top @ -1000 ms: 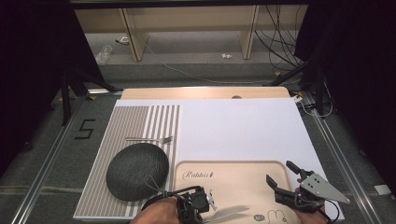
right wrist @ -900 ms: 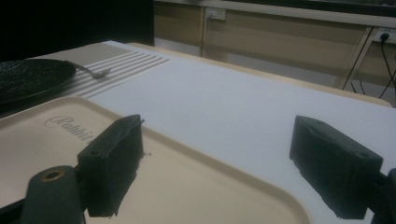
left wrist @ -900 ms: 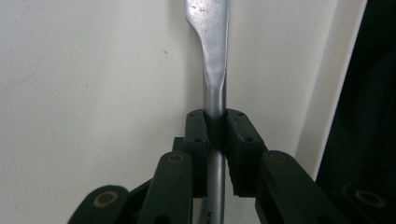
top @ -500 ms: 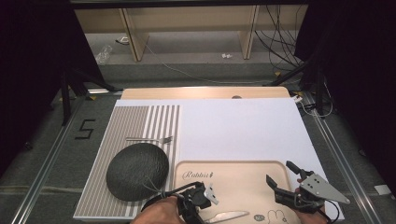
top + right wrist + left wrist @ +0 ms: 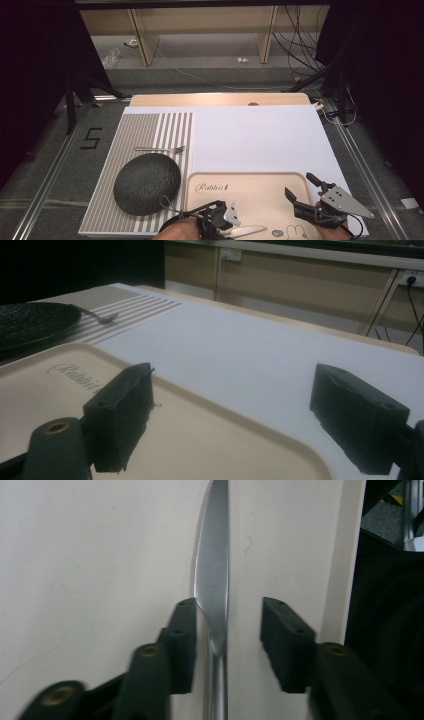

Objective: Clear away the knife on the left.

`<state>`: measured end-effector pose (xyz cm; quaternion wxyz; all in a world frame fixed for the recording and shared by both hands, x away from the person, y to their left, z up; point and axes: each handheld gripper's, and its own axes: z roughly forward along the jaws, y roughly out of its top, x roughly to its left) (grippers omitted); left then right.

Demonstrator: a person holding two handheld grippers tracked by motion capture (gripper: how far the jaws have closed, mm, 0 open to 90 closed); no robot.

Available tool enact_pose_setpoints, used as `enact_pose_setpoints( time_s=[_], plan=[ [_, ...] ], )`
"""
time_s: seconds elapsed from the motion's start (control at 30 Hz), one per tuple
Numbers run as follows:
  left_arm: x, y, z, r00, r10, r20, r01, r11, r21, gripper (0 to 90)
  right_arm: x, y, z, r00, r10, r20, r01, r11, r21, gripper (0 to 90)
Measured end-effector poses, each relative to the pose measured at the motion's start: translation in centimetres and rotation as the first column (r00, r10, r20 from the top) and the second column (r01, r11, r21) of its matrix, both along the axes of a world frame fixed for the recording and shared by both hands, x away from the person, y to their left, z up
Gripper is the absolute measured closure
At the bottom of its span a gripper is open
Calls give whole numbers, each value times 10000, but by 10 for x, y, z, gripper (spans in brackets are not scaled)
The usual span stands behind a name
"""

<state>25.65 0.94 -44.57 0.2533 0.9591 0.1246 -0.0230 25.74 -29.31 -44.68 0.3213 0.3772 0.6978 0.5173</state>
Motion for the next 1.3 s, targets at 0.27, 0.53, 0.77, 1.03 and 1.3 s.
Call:
enact_pose_setpoints(
  time_s=[0.27,0.53,0.77,1.03,1.3],
  plan=[
    [-4,-9,-10,9988,-376,329,384,9990,-244,848,0,0,0,10000,-6,-3,6,10000,0,186],
    [-9,-18,-19,9965,-716,434,724,9972,-174,892,0,0,0,10000,-8,-48,7,10000,-35,187],
    [-6,-20,-22,9961,-683,555,695,9974,-206,892,0,0,-1,10000,35,-28,-35,10000,-57,187],
    [-2,-17,-22,9960,-370,813,385,9991,-170,892,0,0,0,10000,42,42,-42,10000,-57,187],
    [13,-10,-24,9923,445,1154,-409,9986,-336,891,0,0,-1,10000,47,2,-47,10000,-79,187]
  ],
)
